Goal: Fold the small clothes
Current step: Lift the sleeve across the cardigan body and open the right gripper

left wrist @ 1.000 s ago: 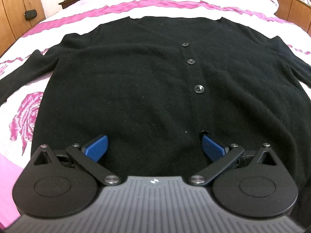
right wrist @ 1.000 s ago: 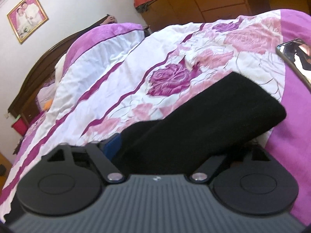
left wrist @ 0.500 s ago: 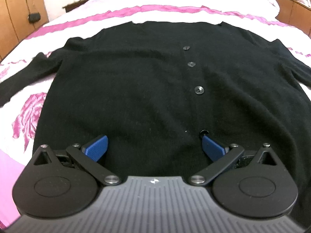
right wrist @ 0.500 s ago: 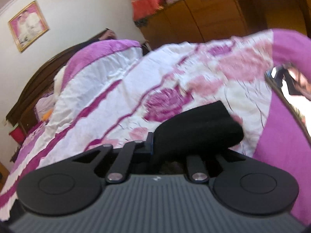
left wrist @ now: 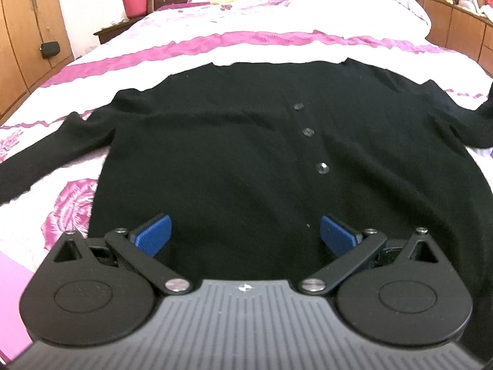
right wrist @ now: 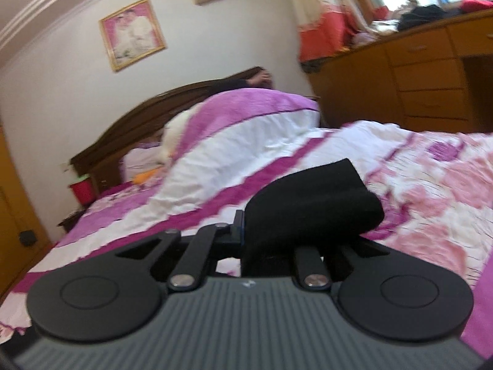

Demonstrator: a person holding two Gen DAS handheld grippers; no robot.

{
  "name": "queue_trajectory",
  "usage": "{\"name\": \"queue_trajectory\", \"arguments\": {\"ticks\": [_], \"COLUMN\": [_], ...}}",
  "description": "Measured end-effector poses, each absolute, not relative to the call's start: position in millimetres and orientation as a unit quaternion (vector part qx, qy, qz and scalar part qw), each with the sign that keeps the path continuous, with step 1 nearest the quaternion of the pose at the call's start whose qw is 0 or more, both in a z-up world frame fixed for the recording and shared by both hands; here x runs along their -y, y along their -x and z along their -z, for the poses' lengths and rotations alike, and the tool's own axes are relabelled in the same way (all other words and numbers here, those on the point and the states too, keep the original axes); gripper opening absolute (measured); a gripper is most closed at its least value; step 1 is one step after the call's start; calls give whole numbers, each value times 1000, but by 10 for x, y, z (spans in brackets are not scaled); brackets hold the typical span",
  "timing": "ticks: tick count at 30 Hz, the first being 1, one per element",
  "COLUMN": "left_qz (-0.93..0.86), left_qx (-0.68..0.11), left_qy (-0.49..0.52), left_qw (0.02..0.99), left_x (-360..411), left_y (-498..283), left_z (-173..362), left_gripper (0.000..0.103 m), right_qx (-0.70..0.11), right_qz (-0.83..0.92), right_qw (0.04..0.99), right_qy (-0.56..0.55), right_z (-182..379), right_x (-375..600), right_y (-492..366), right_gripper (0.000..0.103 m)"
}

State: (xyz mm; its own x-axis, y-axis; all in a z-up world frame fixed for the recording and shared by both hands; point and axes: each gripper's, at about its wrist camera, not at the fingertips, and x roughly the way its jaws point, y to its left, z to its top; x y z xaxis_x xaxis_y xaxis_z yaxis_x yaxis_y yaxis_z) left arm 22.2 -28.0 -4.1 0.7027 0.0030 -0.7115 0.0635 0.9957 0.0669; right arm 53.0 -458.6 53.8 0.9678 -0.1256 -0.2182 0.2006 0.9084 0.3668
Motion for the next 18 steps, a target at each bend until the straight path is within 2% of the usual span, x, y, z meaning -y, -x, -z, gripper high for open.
{"name": "queue_trajectory", "arguments": {"ticks": [11,18], "left_qz": [-12,-36], "left_qx": [-373,-366], "left_qy": [-16,-2], "left_qw": [927,930], "left_x": [-94,-369], "left_y": [-245,-301], "left_z": [-81,-81], "left_gripper": [103,103], "right_qx": [-86,-101], "right_qz": [-13,-75], "right_qw": [983,986], "right_qy": [-164,-105], "right_z": [-882,-789], "right_x": [3710,2990], "right_y": [-852,-994], "right_gripper": [13,13]}}
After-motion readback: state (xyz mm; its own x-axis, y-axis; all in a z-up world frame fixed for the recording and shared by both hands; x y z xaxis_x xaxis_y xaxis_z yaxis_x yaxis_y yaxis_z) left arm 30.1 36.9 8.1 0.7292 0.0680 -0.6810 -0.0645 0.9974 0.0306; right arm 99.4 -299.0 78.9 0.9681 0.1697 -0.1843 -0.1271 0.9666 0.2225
